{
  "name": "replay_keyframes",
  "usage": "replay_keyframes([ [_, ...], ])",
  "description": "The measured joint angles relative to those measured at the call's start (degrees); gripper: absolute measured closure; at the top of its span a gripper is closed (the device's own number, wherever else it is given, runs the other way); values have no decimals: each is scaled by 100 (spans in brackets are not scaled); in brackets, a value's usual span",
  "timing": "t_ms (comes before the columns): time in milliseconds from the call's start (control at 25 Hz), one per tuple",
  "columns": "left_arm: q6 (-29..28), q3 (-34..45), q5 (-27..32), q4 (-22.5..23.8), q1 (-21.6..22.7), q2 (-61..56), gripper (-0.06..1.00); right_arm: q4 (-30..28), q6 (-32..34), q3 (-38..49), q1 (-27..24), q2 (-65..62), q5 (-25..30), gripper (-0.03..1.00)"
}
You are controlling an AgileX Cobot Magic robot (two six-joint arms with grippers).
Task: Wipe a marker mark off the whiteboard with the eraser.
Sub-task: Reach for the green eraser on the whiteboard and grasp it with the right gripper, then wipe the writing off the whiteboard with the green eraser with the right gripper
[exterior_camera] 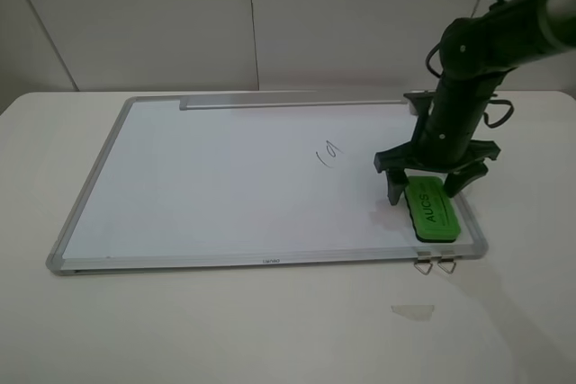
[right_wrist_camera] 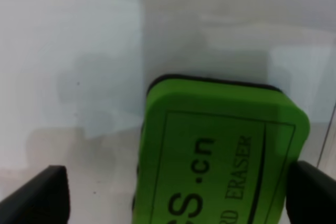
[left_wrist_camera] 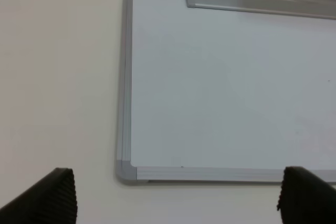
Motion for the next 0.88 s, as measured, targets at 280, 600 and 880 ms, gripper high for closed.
replay_keyframes([
  [280,0,0,0,0,0,0,16,67,0,-2,0,246,97,14],
  [600,0,0,0,0,0,-4,16,68,0,-2,0,257,201,24],
  [880,0,0,0,0,0,-4,16,72,0,-2,0,257,211,38],
])
